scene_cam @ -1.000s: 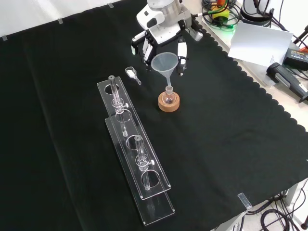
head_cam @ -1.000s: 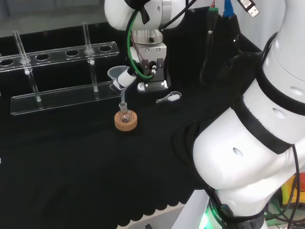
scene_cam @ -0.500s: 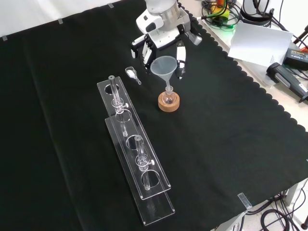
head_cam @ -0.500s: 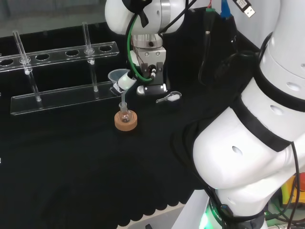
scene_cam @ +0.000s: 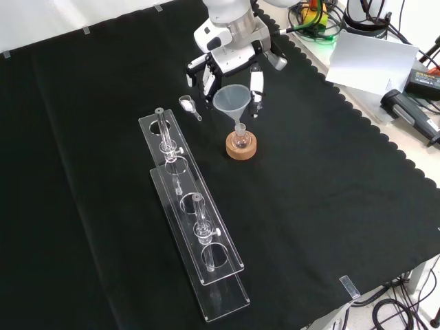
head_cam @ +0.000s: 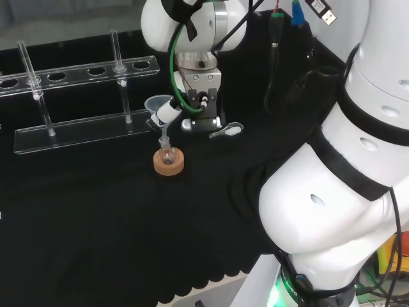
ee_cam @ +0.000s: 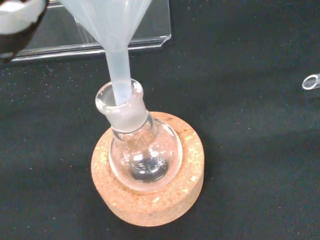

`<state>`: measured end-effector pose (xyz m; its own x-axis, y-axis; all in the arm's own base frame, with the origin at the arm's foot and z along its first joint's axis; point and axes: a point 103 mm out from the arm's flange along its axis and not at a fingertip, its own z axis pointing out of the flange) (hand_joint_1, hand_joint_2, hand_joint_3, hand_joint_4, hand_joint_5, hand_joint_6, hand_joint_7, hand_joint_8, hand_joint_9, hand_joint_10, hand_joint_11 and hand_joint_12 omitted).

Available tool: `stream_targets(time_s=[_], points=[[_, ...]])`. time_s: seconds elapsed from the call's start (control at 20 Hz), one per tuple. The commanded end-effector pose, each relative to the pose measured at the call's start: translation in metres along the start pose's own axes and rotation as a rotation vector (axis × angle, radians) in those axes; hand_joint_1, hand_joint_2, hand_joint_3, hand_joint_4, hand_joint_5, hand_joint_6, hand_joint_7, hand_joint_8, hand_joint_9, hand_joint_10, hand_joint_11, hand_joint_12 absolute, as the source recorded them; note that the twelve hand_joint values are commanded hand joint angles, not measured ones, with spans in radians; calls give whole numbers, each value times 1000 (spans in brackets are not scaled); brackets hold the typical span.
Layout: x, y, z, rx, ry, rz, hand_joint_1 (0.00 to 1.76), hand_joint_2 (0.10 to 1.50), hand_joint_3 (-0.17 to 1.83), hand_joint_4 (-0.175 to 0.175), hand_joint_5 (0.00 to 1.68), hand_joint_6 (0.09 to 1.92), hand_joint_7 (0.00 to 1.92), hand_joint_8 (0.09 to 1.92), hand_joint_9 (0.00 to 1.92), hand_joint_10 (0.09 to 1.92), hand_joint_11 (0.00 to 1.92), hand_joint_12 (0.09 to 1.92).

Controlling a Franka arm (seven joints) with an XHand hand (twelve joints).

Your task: Place the funnel on the round-bottom flask.

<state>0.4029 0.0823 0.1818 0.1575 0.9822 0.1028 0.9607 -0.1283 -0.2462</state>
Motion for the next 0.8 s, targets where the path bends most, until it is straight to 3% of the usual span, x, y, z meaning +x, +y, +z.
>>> stream_targets(time_s=[0.05, 0.4, 0.8], points=[[-7, 1, 4, -5, -20, 11, 781, 555, 616, 112, 1010, 633, 1305, 549, 952, 259, 0, 1166], [-10, 0, 12, 12, -36, 15, 786, 553, 618, 111, 1011, 633, 1304, 549, 952, 258, 0, 1169], [-5, -2, 22, 29, 9, 45, 788, 552, 620, 111, 1011, 633, 1303, 550, 952, 257, 0, 1172]])
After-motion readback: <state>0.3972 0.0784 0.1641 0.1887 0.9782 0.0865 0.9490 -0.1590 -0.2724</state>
